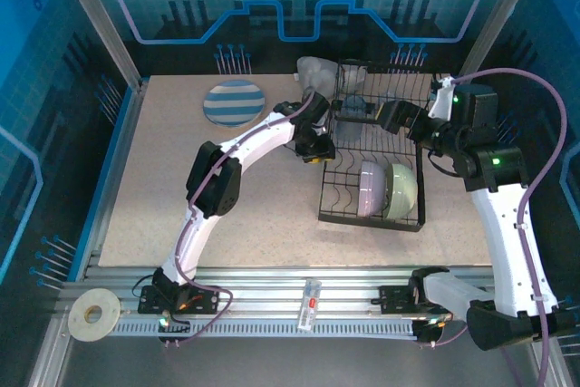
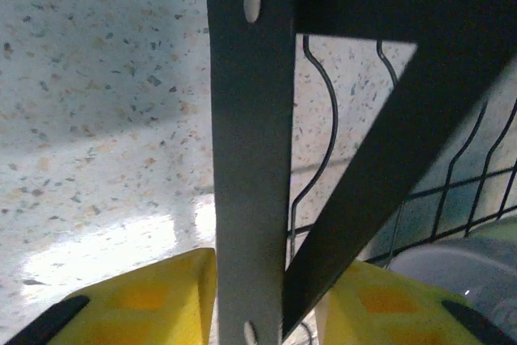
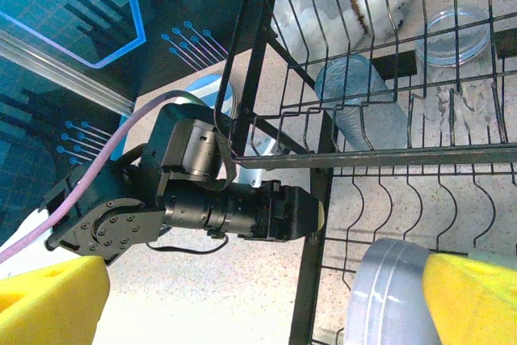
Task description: Unload the mixed dishes from the dish rack
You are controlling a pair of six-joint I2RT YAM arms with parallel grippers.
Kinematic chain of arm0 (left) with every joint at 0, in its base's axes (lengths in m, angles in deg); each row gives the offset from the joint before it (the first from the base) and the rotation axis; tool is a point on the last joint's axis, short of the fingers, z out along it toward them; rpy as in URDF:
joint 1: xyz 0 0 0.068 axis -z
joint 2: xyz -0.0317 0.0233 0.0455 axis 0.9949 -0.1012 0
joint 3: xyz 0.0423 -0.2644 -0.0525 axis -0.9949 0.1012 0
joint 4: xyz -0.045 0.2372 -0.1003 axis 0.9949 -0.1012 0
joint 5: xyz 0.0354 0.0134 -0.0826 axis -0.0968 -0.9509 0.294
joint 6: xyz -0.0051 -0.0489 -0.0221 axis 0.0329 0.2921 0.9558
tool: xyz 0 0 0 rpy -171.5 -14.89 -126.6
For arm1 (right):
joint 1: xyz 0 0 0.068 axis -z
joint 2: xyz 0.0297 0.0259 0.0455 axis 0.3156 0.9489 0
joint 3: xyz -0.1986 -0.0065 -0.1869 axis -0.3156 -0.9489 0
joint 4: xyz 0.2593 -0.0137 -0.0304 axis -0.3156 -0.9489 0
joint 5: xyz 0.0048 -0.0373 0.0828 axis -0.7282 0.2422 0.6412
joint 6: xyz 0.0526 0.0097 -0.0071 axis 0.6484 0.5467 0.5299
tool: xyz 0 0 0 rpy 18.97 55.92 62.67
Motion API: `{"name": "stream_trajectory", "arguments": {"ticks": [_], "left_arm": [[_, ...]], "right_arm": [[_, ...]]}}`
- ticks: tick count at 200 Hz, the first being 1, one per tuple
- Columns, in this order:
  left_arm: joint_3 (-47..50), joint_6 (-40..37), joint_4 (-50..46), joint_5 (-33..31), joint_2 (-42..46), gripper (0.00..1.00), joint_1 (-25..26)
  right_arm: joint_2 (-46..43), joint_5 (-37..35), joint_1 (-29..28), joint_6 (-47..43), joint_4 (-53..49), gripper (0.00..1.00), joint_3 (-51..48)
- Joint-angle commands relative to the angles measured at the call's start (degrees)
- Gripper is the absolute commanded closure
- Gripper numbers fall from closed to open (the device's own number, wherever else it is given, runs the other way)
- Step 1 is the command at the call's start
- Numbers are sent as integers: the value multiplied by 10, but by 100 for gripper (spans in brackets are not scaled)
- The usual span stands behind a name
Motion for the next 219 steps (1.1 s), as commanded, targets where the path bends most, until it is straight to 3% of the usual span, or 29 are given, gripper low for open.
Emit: {"name": "stream_trajectory", "arguments": {"ticks": [1,58,219], "left_arm": [[-18,24,-24,-16,-14,74,5],[12,72,-13,-19,-7,100,3],[260,223,98,-93,159,100,-33]], "right_arm": [[-15,10,7,8,13,0,-8],[-24,19,8,13,21,0,-22],[-33,43,12,12,42,0,-43]]}}
